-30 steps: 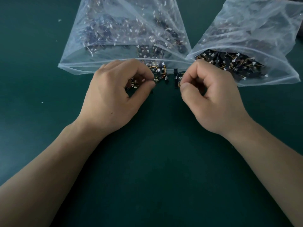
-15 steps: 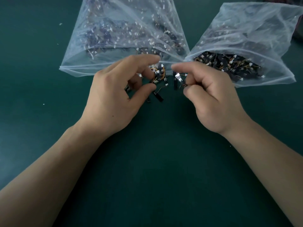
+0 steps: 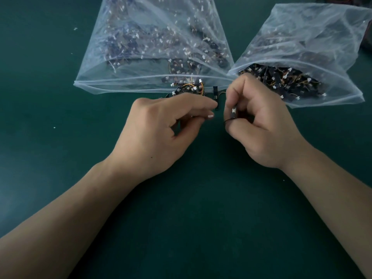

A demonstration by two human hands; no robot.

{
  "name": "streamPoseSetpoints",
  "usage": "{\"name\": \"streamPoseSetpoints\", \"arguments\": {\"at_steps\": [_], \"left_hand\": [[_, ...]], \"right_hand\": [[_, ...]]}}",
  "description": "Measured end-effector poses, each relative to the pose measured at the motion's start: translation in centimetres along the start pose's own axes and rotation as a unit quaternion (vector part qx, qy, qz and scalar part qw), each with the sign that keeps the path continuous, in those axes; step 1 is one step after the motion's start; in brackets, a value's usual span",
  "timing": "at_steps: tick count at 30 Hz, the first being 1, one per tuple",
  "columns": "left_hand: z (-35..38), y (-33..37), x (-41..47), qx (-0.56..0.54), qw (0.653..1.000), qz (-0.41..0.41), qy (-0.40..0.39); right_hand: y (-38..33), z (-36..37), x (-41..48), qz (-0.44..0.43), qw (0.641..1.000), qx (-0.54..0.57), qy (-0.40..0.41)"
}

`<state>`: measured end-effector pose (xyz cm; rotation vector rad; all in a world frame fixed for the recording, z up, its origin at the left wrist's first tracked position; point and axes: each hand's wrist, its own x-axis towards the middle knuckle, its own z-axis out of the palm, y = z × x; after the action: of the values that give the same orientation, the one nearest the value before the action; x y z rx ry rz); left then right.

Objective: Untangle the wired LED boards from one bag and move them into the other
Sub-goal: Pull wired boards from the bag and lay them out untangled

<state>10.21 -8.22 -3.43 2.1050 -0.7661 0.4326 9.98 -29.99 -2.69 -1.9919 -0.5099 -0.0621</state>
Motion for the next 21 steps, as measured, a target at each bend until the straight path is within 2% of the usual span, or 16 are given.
{"name": "streamPoseSetpoints", "arguments": {"at_steps": [6,10,14,21], "left_hand": [[-0.1,0.0,0.4,0.0,1.0,0.015,-0.011],[-0.2,0.3,0.1,-0.008,0.999,0.001,-0.033],[-0.3,0.7,-0.3,0.031,0.998,0.014,-0.06],[-0.5,0.2,0.0,-0.006,0.997,0.009,-0.072]], "right_hand": [[0.0,-0.1,-0.2,-0.01,0.998,-0.036,-0.048],[0.0,-0.4,-0.2,-0.001,0.998,-0.014,-0.056],[0.1,-0.7,0.0,0.021,0.998,0.019,-0.053],[0.4,-1.7,-0.6,-0.004,0.986,-0.137,-0.098]]}}
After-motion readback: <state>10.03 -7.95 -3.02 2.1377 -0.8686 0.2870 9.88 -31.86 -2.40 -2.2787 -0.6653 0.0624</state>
